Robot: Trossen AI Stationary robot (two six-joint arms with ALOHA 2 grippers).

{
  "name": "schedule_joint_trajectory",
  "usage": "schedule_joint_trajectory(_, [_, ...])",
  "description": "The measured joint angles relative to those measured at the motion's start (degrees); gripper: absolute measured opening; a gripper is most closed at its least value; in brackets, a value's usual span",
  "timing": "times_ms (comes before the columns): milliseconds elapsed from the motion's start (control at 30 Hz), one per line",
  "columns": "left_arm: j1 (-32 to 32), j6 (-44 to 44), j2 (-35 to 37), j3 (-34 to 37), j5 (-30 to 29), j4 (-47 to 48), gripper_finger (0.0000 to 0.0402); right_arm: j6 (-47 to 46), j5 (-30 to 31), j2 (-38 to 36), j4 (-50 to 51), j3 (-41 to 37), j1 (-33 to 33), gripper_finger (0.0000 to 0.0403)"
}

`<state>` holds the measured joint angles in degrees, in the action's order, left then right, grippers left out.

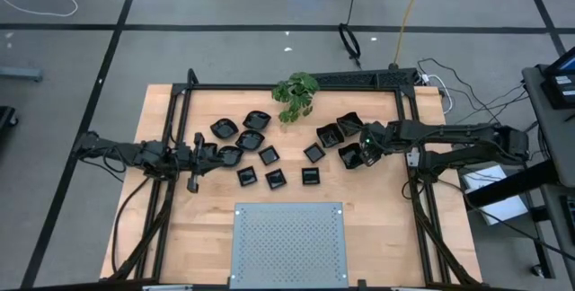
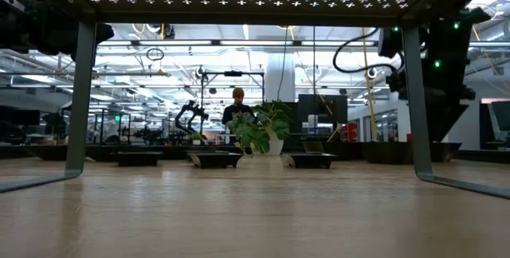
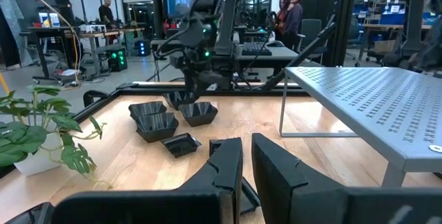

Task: Pick & Place Mini shaped plates
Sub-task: Put the distorted square plate on the shelf

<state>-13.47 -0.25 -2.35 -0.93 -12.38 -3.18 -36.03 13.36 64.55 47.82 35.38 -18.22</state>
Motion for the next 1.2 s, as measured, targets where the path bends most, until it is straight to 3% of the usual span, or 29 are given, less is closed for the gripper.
schedule_joint_trajectory(367, [0.0,0.0,0.0,0.0,0.0,0.0,0.0035,1.7,-0.2,0.0,-6.5,-3.7,-1.9,0.0182])
schedule_joint_trajectory(833, [0.0,0.0,0.0,0.0,0.0,0.0,0.0035,4.2,0.0,0.0,-8.5,-3.7,-1.9,0.0081])
schedule_joint_trajectory(1200, [0.0,0.0,0.0,0.0,0.0,0.0,0.0035,7.1,0.0,0.0,-9.1,-3.7,-2.0,0.0024])
